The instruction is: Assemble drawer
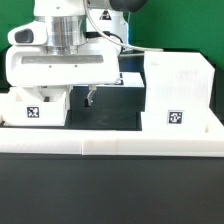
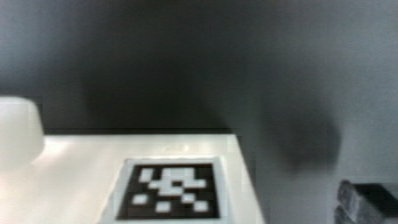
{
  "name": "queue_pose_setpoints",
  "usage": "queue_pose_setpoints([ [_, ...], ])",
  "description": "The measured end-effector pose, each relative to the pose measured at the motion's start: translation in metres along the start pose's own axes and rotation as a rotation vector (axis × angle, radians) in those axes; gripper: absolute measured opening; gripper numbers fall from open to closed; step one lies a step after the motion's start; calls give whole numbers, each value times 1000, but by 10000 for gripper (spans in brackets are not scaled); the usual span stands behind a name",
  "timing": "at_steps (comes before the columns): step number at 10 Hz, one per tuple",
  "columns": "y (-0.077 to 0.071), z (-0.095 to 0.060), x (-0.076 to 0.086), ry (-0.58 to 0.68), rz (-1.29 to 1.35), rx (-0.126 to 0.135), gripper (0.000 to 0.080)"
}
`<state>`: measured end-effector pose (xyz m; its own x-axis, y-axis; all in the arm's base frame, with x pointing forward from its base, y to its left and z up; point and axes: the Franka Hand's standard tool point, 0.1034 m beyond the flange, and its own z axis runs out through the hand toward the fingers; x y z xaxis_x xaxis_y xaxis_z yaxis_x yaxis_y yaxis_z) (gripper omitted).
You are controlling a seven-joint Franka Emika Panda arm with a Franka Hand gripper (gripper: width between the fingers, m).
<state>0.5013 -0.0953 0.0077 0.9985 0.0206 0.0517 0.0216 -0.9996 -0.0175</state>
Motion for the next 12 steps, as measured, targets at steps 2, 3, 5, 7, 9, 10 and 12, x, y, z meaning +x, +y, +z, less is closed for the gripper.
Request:
queue_pose_setpoints([
  [2, 0, 0, 0, 0, 0, 0, 539],
  [3, 0, 0, 0, 0, 0, 0, 348],
  [5, -2, 0, 0, -1, -2, 2, 178],
  [7, -1, 0, 0, -1, -2, 1, 44],
  [9, -1, 0, 0, -1, -2, 1, 42],
  [10, -1, 0, 0, -1, -2, 1, 42],
  [12, -1, 0, 0, -1, -2, 1, 42],
])
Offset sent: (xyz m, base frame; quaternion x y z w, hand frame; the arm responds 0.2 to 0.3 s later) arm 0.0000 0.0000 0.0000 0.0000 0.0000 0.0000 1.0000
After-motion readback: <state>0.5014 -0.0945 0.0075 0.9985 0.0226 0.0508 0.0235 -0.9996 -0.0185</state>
